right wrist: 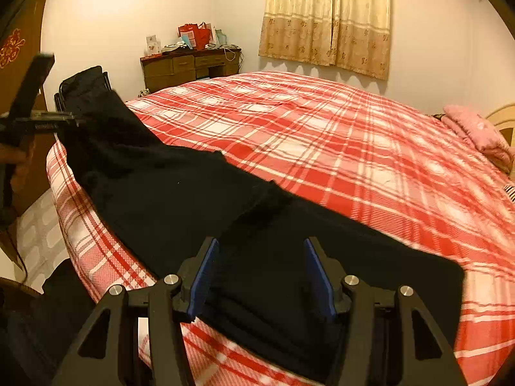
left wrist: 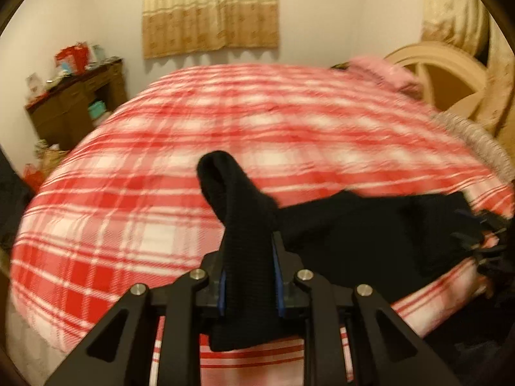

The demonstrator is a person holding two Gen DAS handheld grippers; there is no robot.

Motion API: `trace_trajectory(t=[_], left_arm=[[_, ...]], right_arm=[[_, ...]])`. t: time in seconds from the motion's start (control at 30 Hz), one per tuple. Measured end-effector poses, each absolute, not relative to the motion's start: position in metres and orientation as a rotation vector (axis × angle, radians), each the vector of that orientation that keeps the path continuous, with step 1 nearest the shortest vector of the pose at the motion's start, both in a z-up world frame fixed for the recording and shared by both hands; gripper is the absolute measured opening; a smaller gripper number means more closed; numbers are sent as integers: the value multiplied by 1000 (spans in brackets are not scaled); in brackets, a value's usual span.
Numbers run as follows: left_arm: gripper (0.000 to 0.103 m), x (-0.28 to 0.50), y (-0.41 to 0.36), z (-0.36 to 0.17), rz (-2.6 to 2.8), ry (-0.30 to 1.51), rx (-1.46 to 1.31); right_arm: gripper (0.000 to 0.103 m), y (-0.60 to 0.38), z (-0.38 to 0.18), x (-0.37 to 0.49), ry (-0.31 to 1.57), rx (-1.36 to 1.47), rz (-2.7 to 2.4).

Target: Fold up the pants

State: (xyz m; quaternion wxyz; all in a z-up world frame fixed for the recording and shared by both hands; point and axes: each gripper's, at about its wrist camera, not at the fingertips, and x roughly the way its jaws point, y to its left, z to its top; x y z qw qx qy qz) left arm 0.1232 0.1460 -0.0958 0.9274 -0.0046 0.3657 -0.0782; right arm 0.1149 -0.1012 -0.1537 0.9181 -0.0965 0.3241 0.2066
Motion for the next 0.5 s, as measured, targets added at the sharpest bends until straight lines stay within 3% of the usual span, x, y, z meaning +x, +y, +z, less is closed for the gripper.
trace_trajectory(t=[0.5], left_arm=[[22, 141, 6, -26, -544, 671, -34]], right_arm=[[57, -221, -142, 94, 653, 27, 190]])
